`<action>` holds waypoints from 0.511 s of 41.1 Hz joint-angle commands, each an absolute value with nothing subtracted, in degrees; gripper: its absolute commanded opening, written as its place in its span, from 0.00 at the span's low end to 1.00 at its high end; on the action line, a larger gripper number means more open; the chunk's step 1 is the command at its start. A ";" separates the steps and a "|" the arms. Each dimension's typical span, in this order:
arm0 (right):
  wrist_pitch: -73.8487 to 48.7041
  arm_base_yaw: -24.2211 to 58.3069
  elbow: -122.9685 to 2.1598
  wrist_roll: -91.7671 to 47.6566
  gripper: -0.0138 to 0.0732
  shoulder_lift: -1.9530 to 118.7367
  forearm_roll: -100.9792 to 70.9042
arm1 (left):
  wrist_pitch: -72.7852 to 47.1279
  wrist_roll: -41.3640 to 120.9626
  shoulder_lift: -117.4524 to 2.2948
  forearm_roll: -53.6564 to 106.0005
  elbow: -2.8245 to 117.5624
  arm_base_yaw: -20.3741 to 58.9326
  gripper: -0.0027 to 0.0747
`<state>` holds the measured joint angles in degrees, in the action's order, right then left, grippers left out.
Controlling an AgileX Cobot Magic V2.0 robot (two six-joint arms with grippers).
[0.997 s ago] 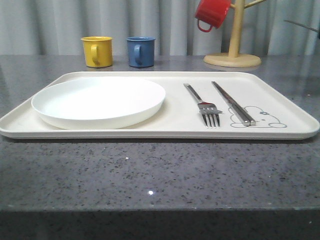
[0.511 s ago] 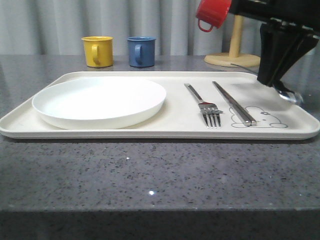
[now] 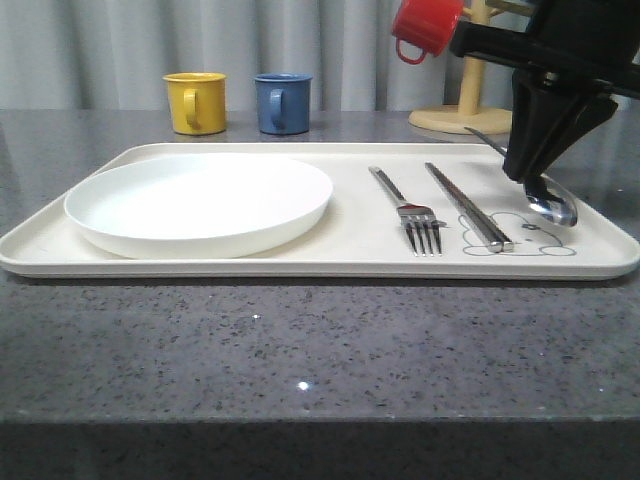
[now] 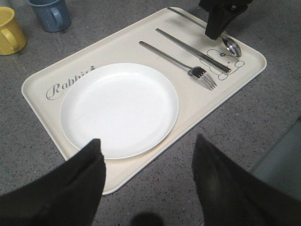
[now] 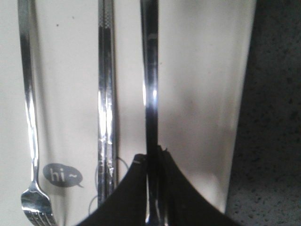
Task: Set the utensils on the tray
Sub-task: 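Lower the spoon onto the tray beside the chopsticks and release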
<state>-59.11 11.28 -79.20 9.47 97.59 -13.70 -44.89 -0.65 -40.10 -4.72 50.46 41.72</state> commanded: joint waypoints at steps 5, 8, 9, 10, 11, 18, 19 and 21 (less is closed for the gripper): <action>-58.20 11.19 -80.55 9.44 0.18 96.12 -13.86 | -40.33 -1.17 -39.94 -4.72 51.94 42.13 0.55; -59.25 11.19 -80.55 9.44 0.19 97.30 -13.86 | -40.33 -1.17 -39.94 -4.72 51.94 42.13 0.55; -59.59 11.19 -80.55 9.44 0.20 97.63 -13.86 | -40.33 -1.17 -39.94 -4.72 51.94 42.13 0.55; -59.77 11.19 -80.55 9.44 0.22 97.82 -13.86 | -40.33 -1.17 -39.94 -4.72 51.94 42.13 0.55; -59.88 11.19 -80.55 9.44 0.23 98.08 -13.86 | -40.33 -1.17 -39.94 -4.72 51.94 42.13 0.55; -59.84 11.19 -80.81 9.19 0.45 97.86 -13.86 | -40.33 -1.17 -39.94 -4.72 51.94 42.13 0.55; -59.71 11.19 -80.81 9.04 0.46 97.66 -13.75 | -40.33 -1.17 -39.94 -4.72 51.94 42.13 0.55; -59.64 11.19 -80.81 8.86 0.48 96.85 -13.46 | -40.33 -1.17 -39.94 -4.72 51.94 42.13 0.55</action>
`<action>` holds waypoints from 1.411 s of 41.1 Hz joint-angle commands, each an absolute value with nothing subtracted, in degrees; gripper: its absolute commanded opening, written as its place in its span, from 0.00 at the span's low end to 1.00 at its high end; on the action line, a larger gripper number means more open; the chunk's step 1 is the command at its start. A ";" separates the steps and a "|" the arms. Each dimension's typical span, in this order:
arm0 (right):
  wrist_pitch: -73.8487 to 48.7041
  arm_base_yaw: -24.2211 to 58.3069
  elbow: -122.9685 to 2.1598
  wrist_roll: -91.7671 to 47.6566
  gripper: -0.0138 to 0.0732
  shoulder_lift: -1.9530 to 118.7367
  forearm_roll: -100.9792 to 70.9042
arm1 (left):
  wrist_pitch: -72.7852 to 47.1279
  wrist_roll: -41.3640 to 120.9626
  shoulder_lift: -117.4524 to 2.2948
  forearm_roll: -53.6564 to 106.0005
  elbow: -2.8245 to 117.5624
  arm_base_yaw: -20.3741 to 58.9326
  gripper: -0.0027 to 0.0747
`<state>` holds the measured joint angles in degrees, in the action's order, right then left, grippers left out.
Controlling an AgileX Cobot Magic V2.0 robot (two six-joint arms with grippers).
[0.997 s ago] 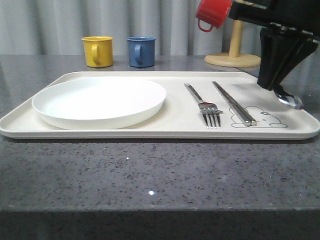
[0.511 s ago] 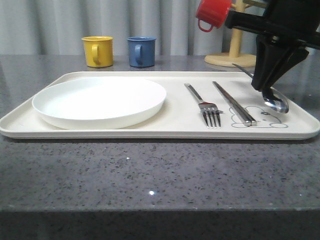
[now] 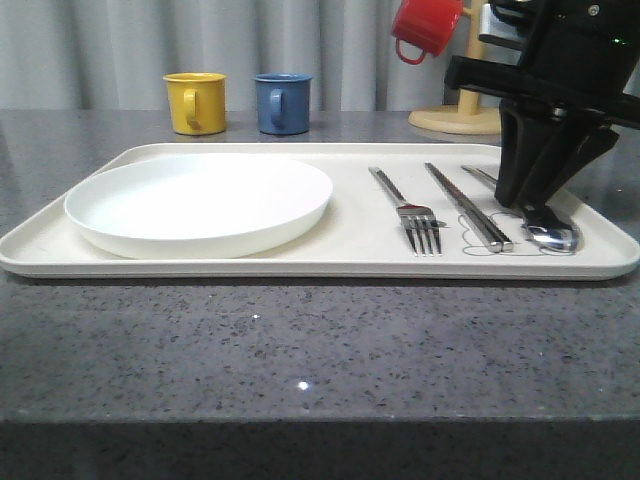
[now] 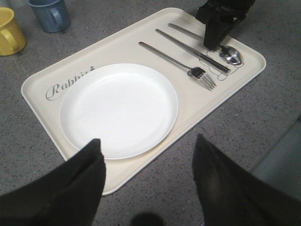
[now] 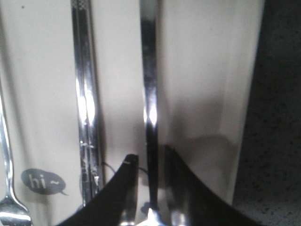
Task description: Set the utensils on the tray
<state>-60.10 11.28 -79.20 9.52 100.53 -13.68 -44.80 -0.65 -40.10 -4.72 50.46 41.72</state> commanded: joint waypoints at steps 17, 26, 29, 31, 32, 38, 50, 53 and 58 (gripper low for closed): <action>-66.08 17.79 -76.02 -4.30 0.47 77.93 -5.33 | -40.43 -1.17 -39.94 -4.72 51.94 42.13 0.55; -65.59 20.35 -67.52 -4.16 0.47 65.81 -6.51 | -40.55 -1.17 -39.94 -4.72 51.94 42.13 0.55; -64.90 21.06 -65.25 -4.16 0.47 61.33 -6.76 | -40.55 -1.17 -39.94 -4.72 51.94 42.13 0.55; -64.39 21.60 -63.73 -4.16 0.47 58.84 -6.76 | -40.82 -1.17 -39.94 -4.72 51.94 42.13 0.55; -64.09 21.80 -63.08 -4.16 0.47 57.20 -6.76 | -40.79 -1.17 -39.94 -4.72 51.94 42.13 0.55; -62.61 22.13 -59.23 -4.16 0.47 49.05 -6.70 | -40.84 -1.17 -39.94 -4.47 51.94 42.13 0.55; -56.41 22.13 -54.60 -4.16 0.47 38.75 -7.03 | -40.84 -1.17 -39.94 -4.47 51.94 42.13 0.55; -55.79 22.13 -53.84 -4.16 0.47 38.00 -7.25 | -40.84 -1.17 -39.94 -4.47 51.94 42.13 0.50; -56.03 22.13 -53.65 -4.16 0.40 37.78 -7.38 | -40.84 -1.17 -39.94 -4.47 51.94 42.13 0.34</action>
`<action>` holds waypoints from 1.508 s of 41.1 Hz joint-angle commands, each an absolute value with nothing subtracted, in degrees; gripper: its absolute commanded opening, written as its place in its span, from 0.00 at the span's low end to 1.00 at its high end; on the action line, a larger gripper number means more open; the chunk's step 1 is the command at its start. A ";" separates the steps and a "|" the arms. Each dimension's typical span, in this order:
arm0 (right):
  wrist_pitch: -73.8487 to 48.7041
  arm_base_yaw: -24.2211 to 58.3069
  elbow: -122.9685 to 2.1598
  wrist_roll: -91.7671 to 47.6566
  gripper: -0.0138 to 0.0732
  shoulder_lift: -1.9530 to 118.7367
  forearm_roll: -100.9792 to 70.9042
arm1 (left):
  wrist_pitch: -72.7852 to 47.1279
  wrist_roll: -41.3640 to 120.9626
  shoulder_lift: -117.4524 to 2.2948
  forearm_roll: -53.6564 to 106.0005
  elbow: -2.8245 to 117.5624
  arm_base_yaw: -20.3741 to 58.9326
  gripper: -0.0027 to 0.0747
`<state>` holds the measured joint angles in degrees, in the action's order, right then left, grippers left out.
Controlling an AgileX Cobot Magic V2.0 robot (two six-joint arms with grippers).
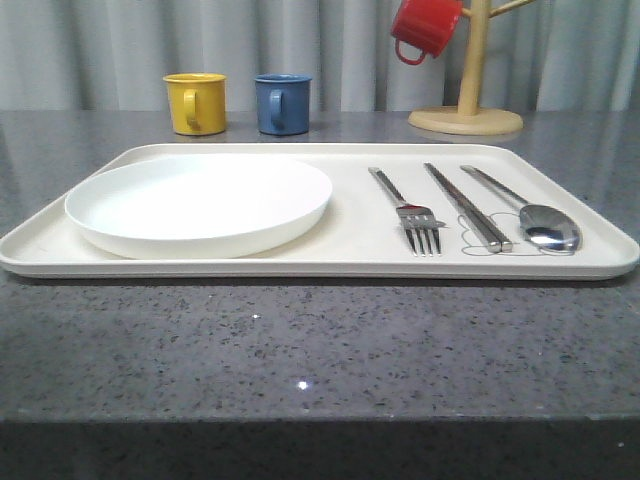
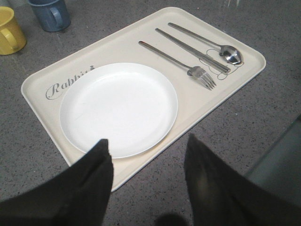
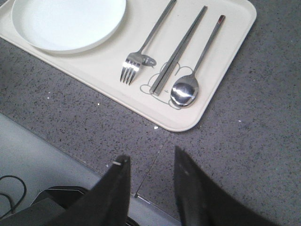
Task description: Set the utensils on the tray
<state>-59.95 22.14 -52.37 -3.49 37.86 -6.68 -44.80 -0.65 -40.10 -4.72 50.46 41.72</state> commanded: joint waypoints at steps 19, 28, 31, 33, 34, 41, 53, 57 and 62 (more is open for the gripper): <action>-55.08 22.13 -53.60 -4.16 0.08 37.78 -7.88 | -40.84 0.97 -39.94 -3.43 51.94 42.13 0.01; -53.35 22.13 -53.60 -4.16 0.08 37.78 -7.90 | -40.84 1.07 -39.94 -3.52 51.94 42.13 0.01; -53.48 22.13 -53.60 -4.16 0.08 37.78 -7.90 | -40.84 1.07 -39.94 -3.52 51.94 42.13 0.01; -53.48 22.13 -53.60 -4.16 0.08 37.78 -7.90 | -40.84 1.07 -39.94 -3.52 51.94 42.13 0.01; -53.48 22.13 -53.60 -4.16 0.08 37.78 -7.90 | -40.84 1.07 -39.94 -3.52 51.94 42.13 0.01; -53.48 22.13 -53.60 -4.16 0.08 37.78 -7.90 | -40.84 1.07 -39.94 -3.52 51.94 42.13 0.01; -53.54 22.13 -53.60 -4.16 0.08 37.78 -7.90 | -38.20 1.07 -35.47 -1.44 48.59 40.32 0.01; -53.55 22.13 -53.60 -4.16 0.08 37.78 -7.83 | -34.62 1.07 -29.27 -2.38 44.24 35.08 0.01; -53.55 22.13 -53.60 -4.16 0.08 37.78 -7.89 | -26.90 1.07 -19.89 -2.50 35.91 26.81 0.01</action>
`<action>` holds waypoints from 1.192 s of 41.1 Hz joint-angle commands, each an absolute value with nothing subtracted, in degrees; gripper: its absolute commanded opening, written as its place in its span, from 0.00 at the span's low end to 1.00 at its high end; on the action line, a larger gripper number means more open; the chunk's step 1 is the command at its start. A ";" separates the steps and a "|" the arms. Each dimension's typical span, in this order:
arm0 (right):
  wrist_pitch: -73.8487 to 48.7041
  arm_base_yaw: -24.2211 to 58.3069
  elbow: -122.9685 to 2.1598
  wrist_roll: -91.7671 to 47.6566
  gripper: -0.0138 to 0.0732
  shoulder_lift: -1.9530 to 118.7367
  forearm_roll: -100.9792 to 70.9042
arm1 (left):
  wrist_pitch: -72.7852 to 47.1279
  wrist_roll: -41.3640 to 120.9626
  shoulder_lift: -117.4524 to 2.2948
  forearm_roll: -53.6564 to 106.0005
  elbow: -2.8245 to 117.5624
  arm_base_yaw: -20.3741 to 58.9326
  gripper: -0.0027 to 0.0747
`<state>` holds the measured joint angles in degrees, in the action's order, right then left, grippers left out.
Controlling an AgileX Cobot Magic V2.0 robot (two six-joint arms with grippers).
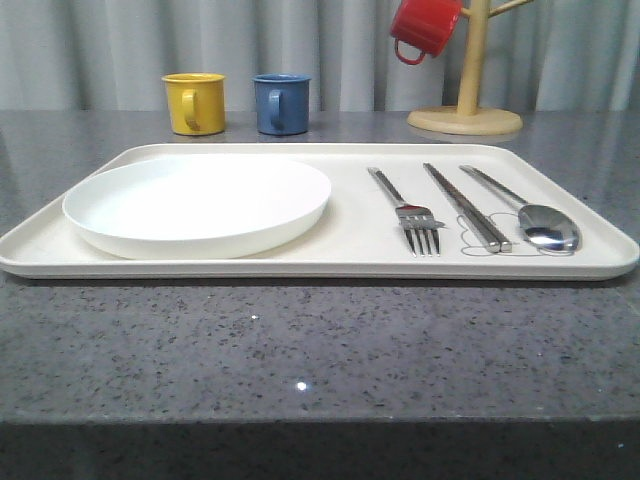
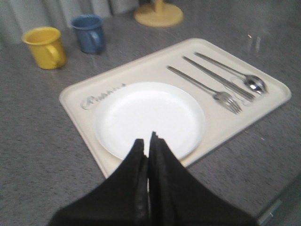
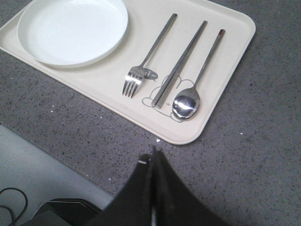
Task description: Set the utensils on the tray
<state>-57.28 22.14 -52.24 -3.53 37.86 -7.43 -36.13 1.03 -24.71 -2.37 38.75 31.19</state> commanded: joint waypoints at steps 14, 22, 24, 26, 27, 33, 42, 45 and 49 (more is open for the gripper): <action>-53.55 22.13 -53.60 -4.16 0.08 37.78 -7.89 | -3.73 1.07 -2.16 3.39 10.08 7.17 0.01; -53.55 22.13 -53.60 -4.16 0.08 37.78 -7.89 | -3.24 1.07 1.46 3.69 4.23 1.34 0.01; -53.55 22.13 -53.60 -4.16 0.08 37.78 -7.89 | -3.05 1.07 1.72 3.69 3.57 0.55 0.01; -53.62 22.13 -53.60 -4.16 0.08 37.78 -7.89 | -2.08 1.07 1.72 3.69 2.58 -0.10 0.01; -53.62 22.13 -53.60 -4.16 0.08 37.78 -7.89 | -1.44 1.07 1.72 3.69 2.00 -0.37 0.01; -53.62 22.13 -53.60 -4.16 0.08 37.78 -7.89 | 0.00 1.07 1.72 2.49 -0.37 -0.49 0.01; -53.69 22.13 -53.60 -4.16 0.08 37.78 -7.89 | 0.69 1.07 1.60 -1.15 -0.37 -0.49 0.01; -53.69 22.13 -53.60 -4.16 0.08 37.78 -7.89 | 0.69 1.07 1.60 -1.29 -0.37 -0.49 0.01; -53.69 22.13 -53.60 -4.16 0.08 37.78 -7.89 | 1.06 1.07 1.60 -2.05 -0.37 -0.49 0.01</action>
<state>-57.28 22.14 -52.24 -3.53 37.86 -7.43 -4.34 1.03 0.34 -1.50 -0.56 -0.43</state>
